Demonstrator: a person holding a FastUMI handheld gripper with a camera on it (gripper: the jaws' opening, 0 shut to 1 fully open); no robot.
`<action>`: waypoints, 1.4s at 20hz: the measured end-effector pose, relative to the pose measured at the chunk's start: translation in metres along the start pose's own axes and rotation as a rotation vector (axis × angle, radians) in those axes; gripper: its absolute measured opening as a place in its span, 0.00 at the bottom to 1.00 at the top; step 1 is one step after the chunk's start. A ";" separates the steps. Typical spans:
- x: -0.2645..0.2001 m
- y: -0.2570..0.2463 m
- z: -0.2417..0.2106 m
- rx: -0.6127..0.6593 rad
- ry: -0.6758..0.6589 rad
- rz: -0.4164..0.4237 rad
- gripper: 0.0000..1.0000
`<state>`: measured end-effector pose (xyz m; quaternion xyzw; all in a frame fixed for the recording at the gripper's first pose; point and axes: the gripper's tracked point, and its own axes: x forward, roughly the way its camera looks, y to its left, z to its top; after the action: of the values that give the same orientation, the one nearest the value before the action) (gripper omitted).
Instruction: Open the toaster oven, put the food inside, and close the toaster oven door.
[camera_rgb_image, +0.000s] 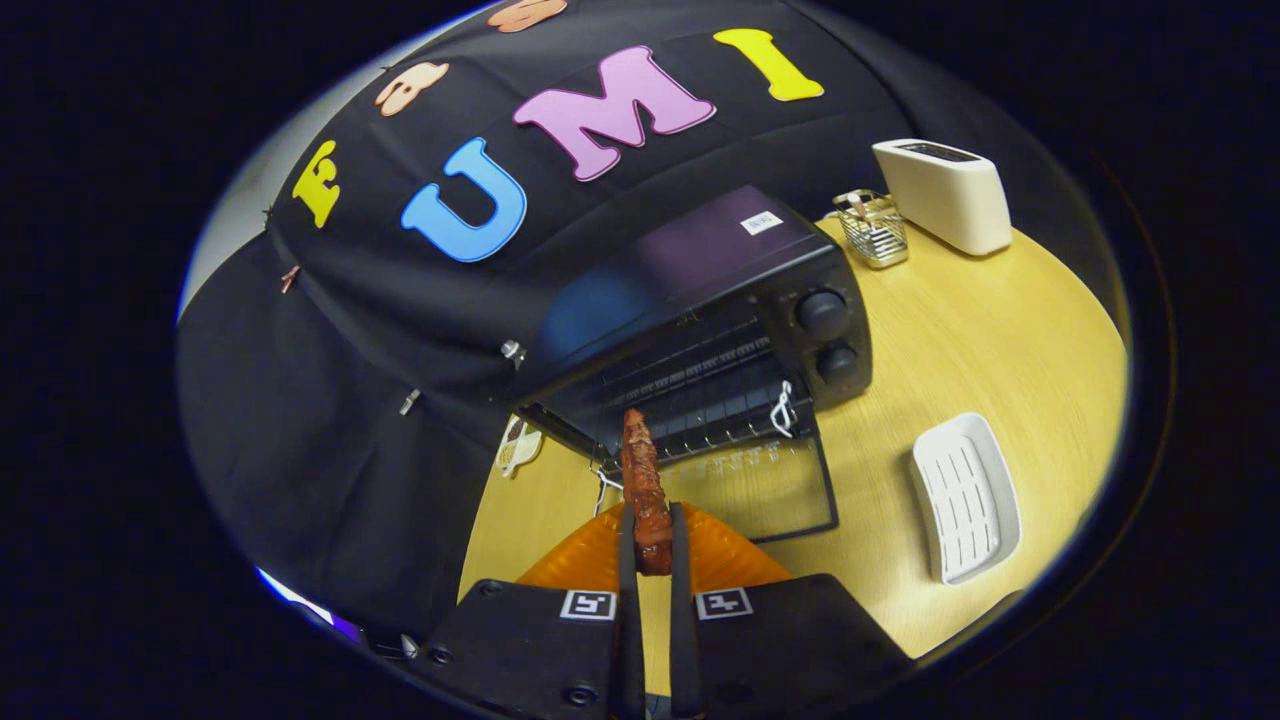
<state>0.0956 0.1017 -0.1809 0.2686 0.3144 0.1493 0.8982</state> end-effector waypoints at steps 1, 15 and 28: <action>0.013 0.001 0.002 0.001 -0.022 0.003 0.14; 0.120 0.001 0.021 -0.067 -0.274 0.002 0.14; 0.120 -0.016 0.019 -0.195 -0.313 -0.085 0.58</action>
<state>0.2003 0.1340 -0.2362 0.1869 0.1661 0.0975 0.9633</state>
